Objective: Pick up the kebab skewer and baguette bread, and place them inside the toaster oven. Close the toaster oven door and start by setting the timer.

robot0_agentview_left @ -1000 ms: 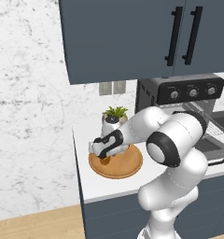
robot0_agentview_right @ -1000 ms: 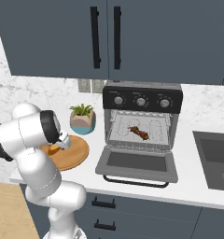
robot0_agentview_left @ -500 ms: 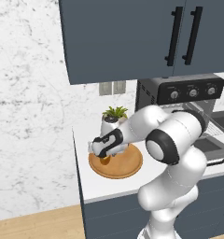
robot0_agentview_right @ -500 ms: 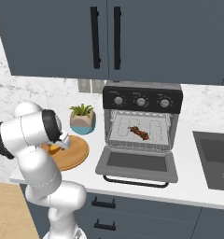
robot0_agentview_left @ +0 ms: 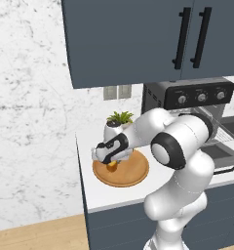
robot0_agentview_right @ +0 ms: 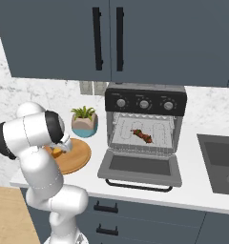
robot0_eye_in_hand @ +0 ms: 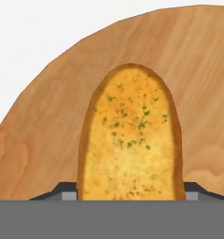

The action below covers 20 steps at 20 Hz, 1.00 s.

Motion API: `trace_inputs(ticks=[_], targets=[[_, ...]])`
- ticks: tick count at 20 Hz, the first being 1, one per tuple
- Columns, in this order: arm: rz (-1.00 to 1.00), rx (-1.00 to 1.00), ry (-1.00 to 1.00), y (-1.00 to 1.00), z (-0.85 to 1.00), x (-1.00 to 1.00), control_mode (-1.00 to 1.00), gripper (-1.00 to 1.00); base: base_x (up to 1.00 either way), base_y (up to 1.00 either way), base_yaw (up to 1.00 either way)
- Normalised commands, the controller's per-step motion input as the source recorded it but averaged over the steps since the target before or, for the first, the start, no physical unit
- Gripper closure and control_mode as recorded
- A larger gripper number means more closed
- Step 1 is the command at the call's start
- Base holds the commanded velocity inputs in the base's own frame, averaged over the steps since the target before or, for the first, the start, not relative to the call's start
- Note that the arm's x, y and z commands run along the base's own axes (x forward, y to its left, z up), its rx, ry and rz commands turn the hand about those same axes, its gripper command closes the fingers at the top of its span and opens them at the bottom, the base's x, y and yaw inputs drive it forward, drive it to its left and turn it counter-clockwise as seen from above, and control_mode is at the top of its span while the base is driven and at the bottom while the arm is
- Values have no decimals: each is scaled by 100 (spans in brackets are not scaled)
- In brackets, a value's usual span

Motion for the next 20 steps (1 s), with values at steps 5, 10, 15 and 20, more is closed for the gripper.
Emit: trace_inputs(ticks=[5, 10, 15, 20], targets=[[0, 0, 0, 0, -25, -8, -100, 100, 0, 0, 0], [1, 0, -2, -1, -6, -16, -100, 100, 0, 0, 0], [0, 5, -7, -31, 44, -2, -100, 100, 0, 0, 0], [-2, 4, -6, -24, 68, -7, -100, 100, 0, 0, 0]])
